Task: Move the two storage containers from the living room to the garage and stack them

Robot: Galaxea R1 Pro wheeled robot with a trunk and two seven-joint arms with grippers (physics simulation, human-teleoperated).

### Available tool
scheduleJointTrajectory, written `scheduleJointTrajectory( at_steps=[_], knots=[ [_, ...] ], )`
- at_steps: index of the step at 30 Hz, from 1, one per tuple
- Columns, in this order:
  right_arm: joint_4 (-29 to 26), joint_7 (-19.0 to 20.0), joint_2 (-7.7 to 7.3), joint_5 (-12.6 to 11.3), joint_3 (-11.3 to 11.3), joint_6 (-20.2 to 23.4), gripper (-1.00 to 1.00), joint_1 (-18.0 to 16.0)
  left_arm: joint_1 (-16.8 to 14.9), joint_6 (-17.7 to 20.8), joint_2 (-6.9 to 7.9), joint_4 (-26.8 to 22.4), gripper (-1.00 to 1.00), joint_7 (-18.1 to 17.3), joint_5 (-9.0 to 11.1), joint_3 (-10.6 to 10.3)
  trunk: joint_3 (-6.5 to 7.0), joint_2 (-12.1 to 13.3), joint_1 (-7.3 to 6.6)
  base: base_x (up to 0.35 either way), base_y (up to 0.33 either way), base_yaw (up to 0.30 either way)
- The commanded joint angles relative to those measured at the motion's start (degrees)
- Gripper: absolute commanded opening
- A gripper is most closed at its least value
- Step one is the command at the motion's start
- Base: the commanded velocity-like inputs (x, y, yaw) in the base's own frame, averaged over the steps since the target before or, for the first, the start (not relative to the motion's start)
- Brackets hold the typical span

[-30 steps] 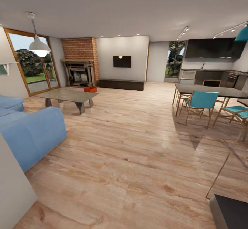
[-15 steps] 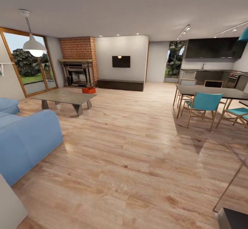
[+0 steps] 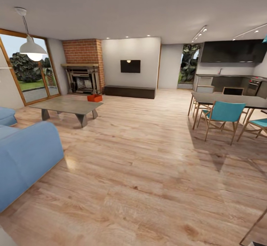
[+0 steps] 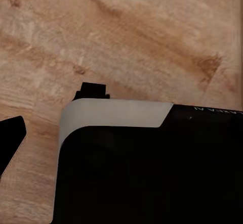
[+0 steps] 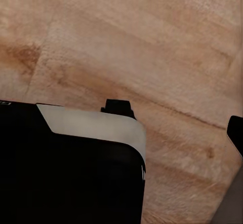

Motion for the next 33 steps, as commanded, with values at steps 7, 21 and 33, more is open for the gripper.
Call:
scheduleJointTrajectory(
  at_steps=[7, 21, 33],
  knots=[
    [0.17, -0.06, 0.05, -0.51, 0.48, -0.31, 1.0, -0.06, -0.05, -0.15, 0.06, 0.08, 1.0, -0.29, 0.51, -0.01, -0.06, -0.03, 0.03, 0.319, 0.0, 0.0],
    [0.17, -0.06, 0.05, -0.51, 0.51, -0.32, 1.0, -0.06, -0.05, -0.15, 0.09, 0.08, 1.0, -0.27, 0.48, -0.01, -0.06, -0.03, 0.03, 0.319, 0.0, 0.0],
    [0.17, -0.06, 0.05, -0.51, 0.51, -0.32, 1.0, -0.07, -0.05, -0.15, 0.03, 0.08, 1.0, -0.29, 0.45, -0.01, -0.06, -0.03, 0.03, 0.319, 0.0, 0.0]
  ],
)
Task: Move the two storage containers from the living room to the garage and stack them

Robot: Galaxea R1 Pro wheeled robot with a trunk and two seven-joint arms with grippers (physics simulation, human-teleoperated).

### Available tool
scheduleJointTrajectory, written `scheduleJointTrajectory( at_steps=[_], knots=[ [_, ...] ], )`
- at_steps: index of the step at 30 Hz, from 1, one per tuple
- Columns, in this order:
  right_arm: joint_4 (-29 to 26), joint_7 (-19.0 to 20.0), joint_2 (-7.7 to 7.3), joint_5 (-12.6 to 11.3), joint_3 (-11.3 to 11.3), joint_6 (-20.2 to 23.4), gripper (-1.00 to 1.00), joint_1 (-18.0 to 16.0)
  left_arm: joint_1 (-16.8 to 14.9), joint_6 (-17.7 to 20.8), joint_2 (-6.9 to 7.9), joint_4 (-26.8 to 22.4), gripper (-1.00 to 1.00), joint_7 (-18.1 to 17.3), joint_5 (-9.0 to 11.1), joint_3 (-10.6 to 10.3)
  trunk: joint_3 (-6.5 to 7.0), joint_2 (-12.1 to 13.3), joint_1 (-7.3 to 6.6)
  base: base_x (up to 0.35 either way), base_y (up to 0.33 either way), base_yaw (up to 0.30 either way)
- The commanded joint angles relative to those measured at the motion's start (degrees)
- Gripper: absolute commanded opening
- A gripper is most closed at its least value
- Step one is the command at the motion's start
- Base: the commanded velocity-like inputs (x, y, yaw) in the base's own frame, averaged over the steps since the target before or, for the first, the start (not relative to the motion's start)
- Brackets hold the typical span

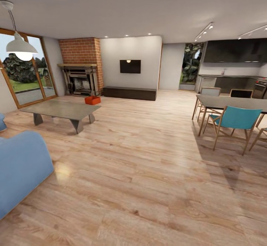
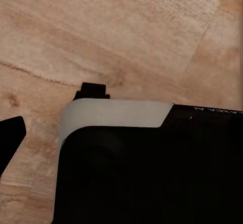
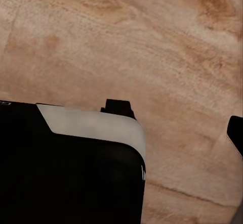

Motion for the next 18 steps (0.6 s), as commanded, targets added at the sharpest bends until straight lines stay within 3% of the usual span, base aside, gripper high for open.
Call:
scheduleJointTrajectory(
  at_steps=[1, 18],
  knots=[
    [0.17, -0.06, 0.05, -0.51, 0.48, -0.3, 1.0, -0.05, -0.04, -0.15, 0.01, 0.08, 1.0, -0.29, 0.52, -0.01, -0.06, -0.03, 0.03, 0.319, 0.0, 0.0],
    [0.17, -0.06, 0.05, -0.48, 0.47, -0.3, 1.0, -0.05, -0.04, -0.15, 0.01, 0.08, 1.0, -0.28, 0.51, -0.01, -0.06, -0.03, 0.03, 0.319, 0.0, 0.0]
  ],
)
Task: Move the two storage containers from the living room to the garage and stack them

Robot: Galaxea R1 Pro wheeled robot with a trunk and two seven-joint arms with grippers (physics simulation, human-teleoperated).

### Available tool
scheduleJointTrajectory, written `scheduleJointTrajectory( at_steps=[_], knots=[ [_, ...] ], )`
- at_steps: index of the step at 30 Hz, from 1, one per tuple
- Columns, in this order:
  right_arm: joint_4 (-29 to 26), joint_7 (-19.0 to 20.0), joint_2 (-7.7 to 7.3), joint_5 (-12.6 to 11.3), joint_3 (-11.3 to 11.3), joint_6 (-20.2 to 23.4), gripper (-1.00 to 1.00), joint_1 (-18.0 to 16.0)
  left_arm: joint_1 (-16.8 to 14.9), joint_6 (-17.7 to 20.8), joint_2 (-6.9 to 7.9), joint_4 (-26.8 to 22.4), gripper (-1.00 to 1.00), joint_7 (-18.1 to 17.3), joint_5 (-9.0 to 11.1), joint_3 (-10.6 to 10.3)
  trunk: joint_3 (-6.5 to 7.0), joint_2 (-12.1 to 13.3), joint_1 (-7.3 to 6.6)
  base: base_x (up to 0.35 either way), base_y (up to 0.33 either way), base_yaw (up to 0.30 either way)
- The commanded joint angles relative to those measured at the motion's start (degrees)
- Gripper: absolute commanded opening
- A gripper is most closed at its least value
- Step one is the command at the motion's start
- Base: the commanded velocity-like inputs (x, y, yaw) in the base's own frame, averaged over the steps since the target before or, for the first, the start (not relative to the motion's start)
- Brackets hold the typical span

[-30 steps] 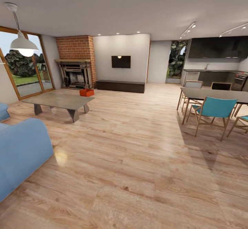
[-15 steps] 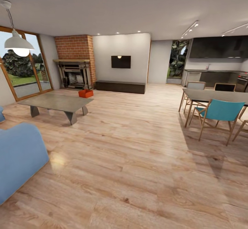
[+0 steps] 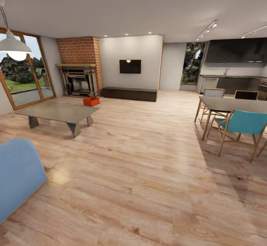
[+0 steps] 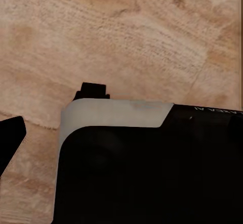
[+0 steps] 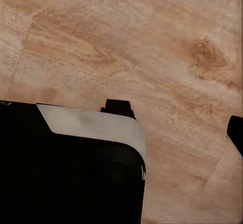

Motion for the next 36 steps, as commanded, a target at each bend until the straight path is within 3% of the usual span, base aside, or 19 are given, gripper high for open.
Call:
scheduleJointTrajectory(
  at_steps=[1, 36],
  knots=[
    [0.17, -0.06, 0.05, -0.49, 0.47, -0.3, 1.0, -0.06, -0.04, -0.12, 0.04, 0.08, 1.0, -0.29, 0.52, -0.01, -0.06, -0.03, 0.03, 0.319, 0.0, 0.0],
    [0.17, -0.06, 0.05, -0.46, 0.49, -0.3, 1.0, -0.07, -0.03, -0.15, 0.0, 0.08, 1.0, -0.3, 0.52, -0.03, -0.06, -0.03, 0.03, 0.319, 0.0, -0.004]
  ],
)
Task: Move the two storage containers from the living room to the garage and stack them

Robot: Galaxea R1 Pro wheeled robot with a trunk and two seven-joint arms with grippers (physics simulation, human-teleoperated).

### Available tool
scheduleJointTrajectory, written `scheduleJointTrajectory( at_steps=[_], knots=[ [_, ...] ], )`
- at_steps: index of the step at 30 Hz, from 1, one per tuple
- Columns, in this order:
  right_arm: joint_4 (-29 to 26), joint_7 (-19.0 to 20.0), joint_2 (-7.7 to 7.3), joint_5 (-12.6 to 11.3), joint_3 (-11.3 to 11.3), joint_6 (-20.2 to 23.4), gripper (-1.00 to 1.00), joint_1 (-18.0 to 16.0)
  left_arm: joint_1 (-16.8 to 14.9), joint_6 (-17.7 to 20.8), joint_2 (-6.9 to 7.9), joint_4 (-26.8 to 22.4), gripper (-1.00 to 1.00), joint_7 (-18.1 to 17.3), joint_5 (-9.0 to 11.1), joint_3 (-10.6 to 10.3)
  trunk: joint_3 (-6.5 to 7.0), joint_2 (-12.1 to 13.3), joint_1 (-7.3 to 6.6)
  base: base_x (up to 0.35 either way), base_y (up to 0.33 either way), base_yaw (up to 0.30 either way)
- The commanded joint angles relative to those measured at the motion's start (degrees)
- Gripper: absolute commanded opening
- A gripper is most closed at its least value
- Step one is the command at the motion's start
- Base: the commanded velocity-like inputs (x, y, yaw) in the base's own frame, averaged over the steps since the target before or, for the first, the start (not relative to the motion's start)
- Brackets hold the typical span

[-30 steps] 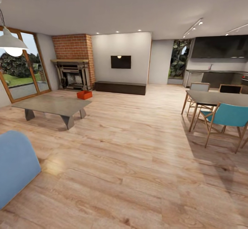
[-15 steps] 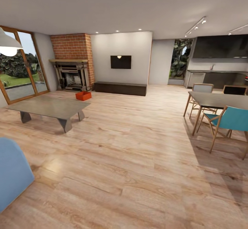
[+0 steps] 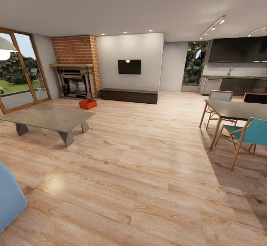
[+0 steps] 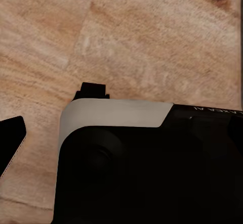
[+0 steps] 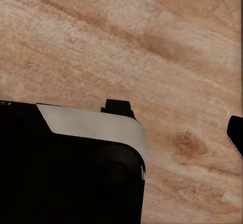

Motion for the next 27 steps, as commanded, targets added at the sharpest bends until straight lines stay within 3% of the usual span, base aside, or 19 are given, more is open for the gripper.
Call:
scheduleJointTrajectory(
  at_steps=[1, 9, 27],
  knots=[
    [0.17, -0.06, 0.05, -0.51, 0.48, -0.29, 1.0, -0.05, -0.04, -0.15, 0.02, 0.07, 1.0, -0.29, 0.52, 0.0, -0.06, -0.03, 0.03, 0.319, 0.0, -0.144],
    [0.17, -0.06, 0.05, -0.42, 0.48, -0.29, 1.0, -0.07, -0.05, -0.15, 0.02, 0.07, 1.0, -0.29, 0.52, 0.01, -0.06, -0.03, 0.03, 0.319, 0.0, -0.176],
    [0.17, -0.06, 0.05, -0.49, 0.48, -0.19, 1.0, -0.08, -0.04, -0.15, 0.02, 0.07, 1.0, -0.29, 0.52, -0.01, -0.06, -0.03, 0.03, 0.319, 0.0, -0.008]
  ],
)
